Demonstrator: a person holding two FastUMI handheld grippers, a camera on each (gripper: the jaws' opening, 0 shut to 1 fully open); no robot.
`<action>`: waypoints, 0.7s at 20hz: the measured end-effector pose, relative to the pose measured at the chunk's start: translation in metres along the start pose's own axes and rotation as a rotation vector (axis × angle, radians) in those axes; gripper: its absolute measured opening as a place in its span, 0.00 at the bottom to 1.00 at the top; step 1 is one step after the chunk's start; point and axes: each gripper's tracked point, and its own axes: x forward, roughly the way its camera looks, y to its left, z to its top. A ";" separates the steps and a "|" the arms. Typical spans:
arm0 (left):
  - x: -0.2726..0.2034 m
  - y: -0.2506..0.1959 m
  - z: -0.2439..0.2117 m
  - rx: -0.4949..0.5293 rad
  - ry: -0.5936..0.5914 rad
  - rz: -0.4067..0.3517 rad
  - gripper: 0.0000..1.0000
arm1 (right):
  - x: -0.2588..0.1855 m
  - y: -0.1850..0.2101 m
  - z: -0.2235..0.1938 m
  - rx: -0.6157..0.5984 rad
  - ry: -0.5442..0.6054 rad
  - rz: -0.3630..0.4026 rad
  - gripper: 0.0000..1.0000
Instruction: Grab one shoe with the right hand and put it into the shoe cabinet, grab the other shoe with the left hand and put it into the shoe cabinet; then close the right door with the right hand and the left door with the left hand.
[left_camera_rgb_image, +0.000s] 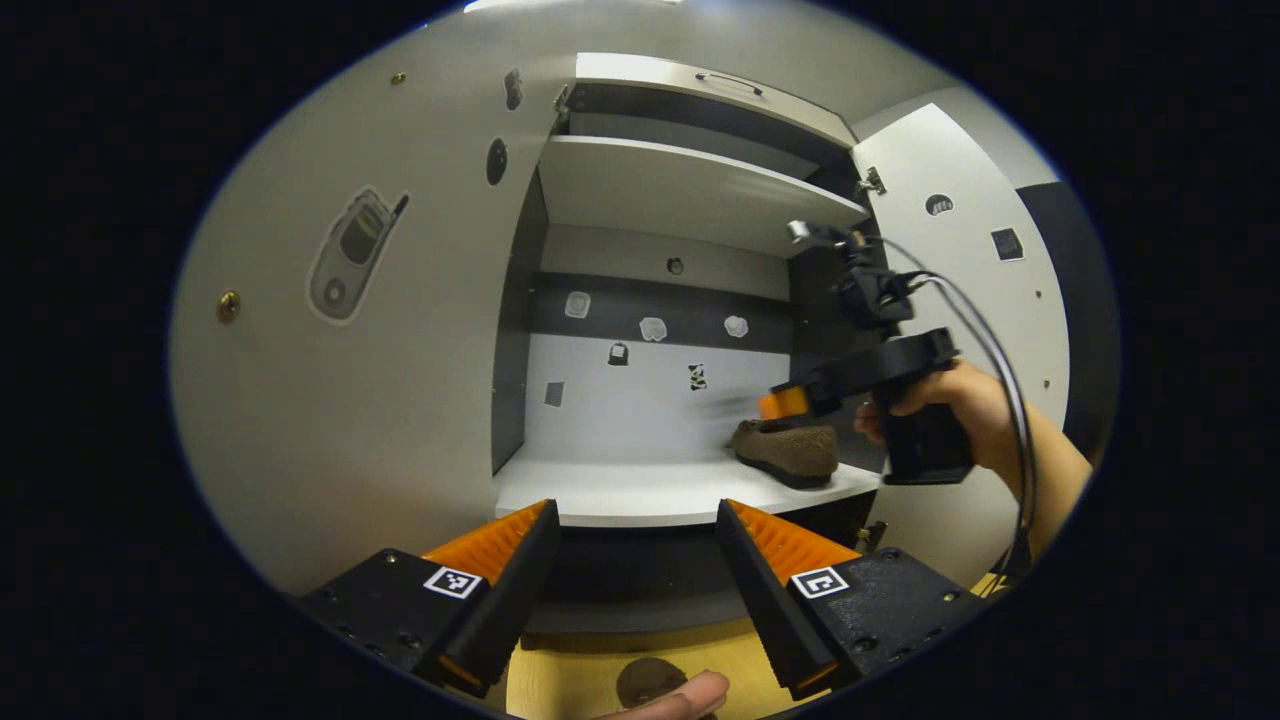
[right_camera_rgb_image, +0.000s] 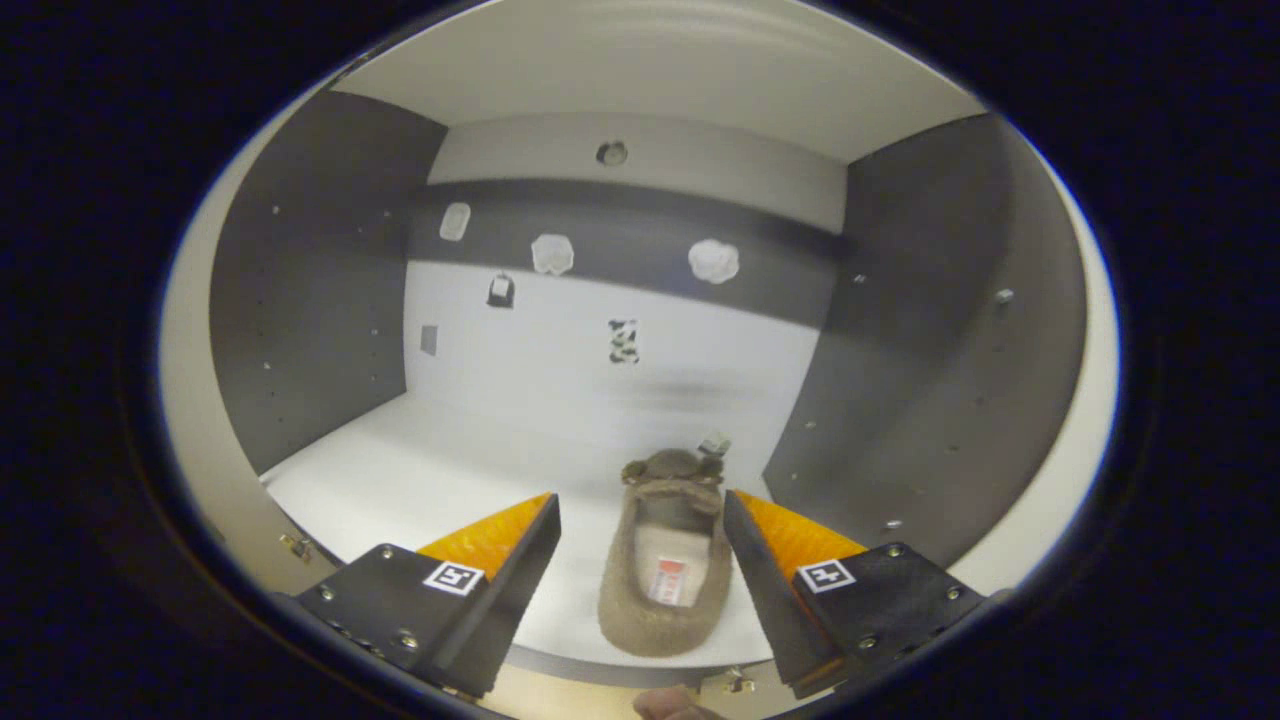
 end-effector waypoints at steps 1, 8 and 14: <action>-0.002 0.003 -0.002 0.000 0.004 0.021 0.96 | -0.017 -0.004 0.004 0.018 -0.034 -0.017 0.98; -0.021 -0.029 -0.050 -0.042 0.098 -0.037 0.97 | -0.147 -0.012 -0.006 0.115 -0.285 -0.027 0.99; -0.037 -0.034 -0.134 -0.055 0.231 -0.028 0.97 | -0.197 0.007 -0.063 0.121 -0.291 0.008 0.98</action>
